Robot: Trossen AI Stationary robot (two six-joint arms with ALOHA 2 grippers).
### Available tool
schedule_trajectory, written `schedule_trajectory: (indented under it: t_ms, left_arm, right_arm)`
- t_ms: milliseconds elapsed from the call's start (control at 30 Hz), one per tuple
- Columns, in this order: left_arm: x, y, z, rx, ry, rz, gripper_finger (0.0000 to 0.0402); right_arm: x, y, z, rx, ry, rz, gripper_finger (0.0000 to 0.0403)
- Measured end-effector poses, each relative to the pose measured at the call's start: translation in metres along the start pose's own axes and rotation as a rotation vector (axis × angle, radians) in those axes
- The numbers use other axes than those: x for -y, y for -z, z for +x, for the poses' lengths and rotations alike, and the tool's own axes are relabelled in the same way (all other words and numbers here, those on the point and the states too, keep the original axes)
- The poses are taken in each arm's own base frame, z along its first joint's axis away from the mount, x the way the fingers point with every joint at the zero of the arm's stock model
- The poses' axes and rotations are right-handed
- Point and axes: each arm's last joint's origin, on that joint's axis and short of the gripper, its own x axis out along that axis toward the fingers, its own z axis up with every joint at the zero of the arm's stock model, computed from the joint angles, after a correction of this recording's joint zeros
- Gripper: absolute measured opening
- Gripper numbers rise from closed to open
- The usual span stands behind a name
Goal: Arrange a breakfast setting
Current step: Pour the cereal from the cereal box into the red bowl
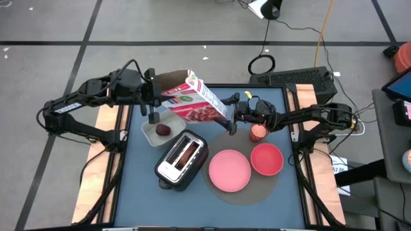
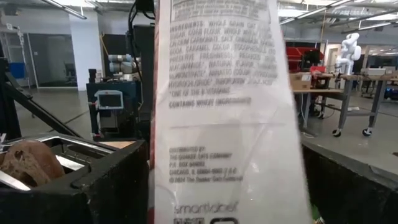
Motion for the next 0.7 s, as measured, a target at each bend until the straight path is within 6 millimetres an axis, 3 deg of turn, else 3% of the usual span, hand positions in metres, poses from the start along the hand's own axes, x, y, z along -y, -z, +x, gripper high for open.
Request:
schedule_trajectory:
  t_ms: [700]
  left_arm:
    - [-0.0002, -0.0005, 0.0000, 0.006, -0.002, -0.003, 0.0000]
  right_arm:
    - [-0.0035, 0.0002, 0.0003, -0.003, -0.040, 0.027, 0.0390]
